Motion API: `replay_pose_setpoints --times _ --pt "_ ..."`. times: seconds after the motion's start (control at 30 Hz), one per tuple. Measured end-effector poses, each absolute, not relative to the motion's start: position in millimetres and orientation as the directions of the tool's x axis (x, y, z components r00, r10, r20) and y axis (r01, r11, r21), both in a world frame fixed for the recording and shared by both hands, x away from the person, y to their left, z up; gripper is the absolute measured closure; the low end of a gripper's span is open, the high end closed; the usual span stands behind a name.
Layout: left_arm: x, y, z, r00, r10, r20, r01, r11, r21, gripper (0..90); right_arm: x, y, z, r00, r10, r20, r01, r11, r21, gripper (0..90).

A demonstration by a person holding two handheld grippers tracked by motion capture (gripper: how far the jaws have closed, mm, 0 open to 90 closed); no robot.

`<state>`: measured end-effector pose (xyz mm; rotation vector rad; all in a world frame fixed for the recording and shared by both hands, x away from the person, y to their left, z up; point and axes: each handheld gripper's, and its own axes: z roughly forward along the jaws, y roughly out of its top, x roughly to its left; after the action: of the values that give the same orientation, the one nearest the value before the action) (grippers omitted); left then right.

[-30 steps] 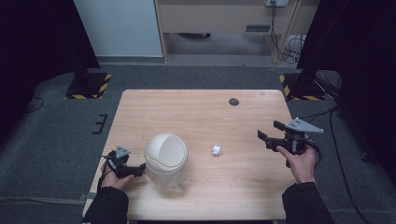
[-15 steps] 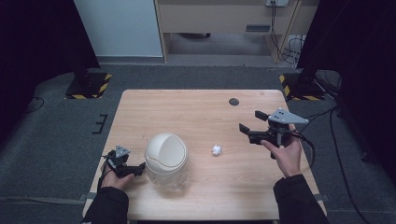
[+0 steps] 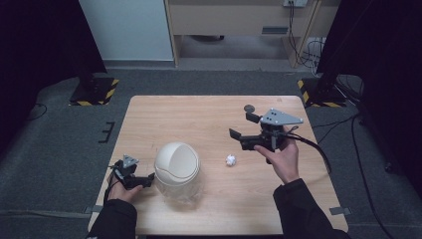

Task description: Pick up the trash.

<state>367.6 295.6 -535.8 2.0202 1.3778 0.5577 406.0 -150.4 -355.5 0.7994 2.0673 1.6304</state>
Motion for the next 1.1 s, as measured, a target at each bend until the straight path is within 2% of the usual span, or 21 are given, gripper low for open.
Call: replay_pose_setpoints --times 0.5,0.67,0.83,1.1 --pt "367.7 295.7 -535.8 0.368 0.93 -0.001 0.667 -0.263 0.697 0.0 399.7 -88.3 -348.3 -0.836 0.546 0.058 0.18 0.172 0.969 17.9" --pt "367.7 295.8 -535.8 0.369 0.929 -0.001 0.667 -0.264 0.697 0.0 398.2 -78.0 -357.4 -0.835 0.545 0.075 0.187 0.152 0.971 21.1" --pt "367.8 295.7 -535.9 0.368 0.93 -0.002 0.667 -0.262 0.698 0.0 395.3 -64.3 -375.8 -0.851 0.52 0.069 0.213 0.222 0.951 20.0" --pt "367.9 295.9 -535.8 0.37 0.929 -0.001 0.666 -0.265 0.697 0.0 392.0 -49.8 -395.4 -0.864 0.498 0.081 0.242 0.268 0.932 21.6"
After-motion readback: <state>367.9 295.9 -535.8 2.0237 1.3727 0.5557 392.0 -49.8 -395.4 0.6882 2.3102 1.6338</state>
